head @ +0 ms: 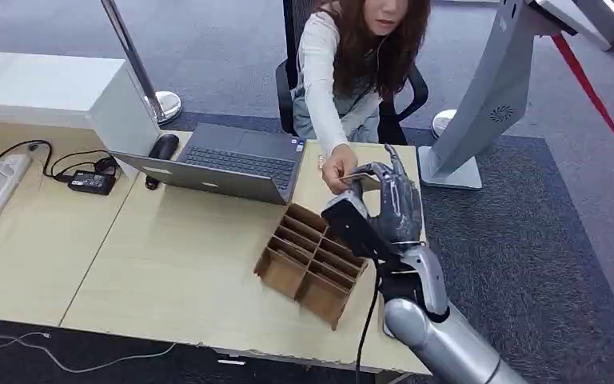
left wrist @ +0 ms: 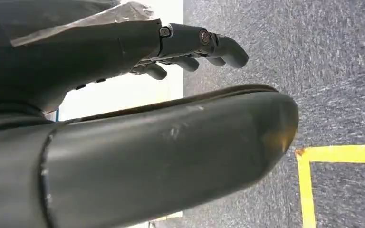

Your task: Pass the card to the sensor for recognition and then transmit it.

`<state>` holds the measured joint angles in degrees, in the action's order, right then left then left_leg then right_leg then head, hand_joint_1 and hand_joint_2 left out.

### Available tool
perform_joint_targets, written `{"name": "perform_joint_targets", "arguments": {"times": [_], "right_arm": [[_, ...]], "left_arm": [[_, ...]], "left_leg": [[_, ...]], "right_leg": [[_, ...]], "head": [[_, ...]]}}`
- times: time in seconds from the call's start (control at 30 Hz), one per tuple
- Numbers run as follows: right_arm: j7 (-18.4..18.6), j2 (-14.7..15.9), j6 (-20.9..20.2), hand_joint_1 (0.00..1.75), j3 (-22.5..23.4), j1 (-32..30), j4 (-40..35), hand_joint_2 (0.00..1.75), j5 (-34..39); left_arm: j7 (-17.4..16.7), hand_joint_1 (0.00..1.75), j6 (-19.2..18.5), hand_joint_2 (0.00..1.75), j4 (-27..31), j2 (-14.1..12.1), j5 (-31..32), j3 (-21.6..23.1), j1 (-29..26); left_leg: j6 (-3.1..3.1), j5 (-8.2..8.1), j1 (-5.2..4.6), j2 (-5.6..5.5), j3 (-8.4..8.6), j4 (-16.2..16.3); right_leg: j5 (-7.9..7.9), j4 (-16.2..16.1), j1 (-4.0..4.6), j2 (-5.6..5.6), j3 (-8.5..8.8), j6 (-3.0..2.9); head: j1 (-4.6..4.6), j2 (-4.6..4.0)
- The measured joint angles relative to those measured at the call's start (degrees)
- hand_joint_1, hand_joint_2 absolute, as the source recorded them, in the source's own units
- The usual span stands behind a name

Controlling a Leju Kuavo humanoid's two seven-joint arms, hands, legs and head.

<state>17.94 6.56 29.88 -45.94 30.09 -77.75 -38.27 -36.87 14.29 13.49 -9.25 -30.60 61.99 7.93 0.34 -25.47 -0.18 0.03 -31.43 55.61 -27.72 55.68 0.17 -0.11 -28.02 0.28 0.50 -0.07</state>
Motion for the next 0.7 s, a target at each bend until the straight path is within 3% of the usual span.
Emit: {"name": "perform_joint_targets", "arguments": {"times": [0.17,0.4,0.7], "right_arm": [[-0.02,0.57,1.48,1.75,0.26,-1.67,-2.36,1.75,-1.68],[2.32,3.76,2.36,1.75,1.51,-6.24,-9.73,1.75,-7.35],[10.25,11.48,0.37,1.75,7.94,-16.94,-19.21,1.75,-22.82]], "left_arm": [[-0.2,0.0,0.35,0.0,0.0,0.0,-0.76,0.0,-0.04],[-0.81,0.0,0.98,0.0,0.0,0.0,-1.88,-0.02,-0.35],[-2.67,0.0,2.19,0.0,0.0,0.39,-4.57,-0.63,-0.85]], "left_leg": [[0.0,0.0,0.01,0.01,0.01,0.0],[0.0,-0.01,0.0,0.03,0.02,0.01],[0.05,-0.06,-0.03,0.0,0.02,0.02]], "right_leg": [[0.0,-0.01,0.0,0.0,-0.04,0.0],[0.0,-0.02,-0.01,0.01,-0.05,0.0],[-0.03,-0.07,-0.04,0.0,-0.03,0.03]], "head": [[0.0,0.0],[0.02,0.0],[0.0,0.0]]}}
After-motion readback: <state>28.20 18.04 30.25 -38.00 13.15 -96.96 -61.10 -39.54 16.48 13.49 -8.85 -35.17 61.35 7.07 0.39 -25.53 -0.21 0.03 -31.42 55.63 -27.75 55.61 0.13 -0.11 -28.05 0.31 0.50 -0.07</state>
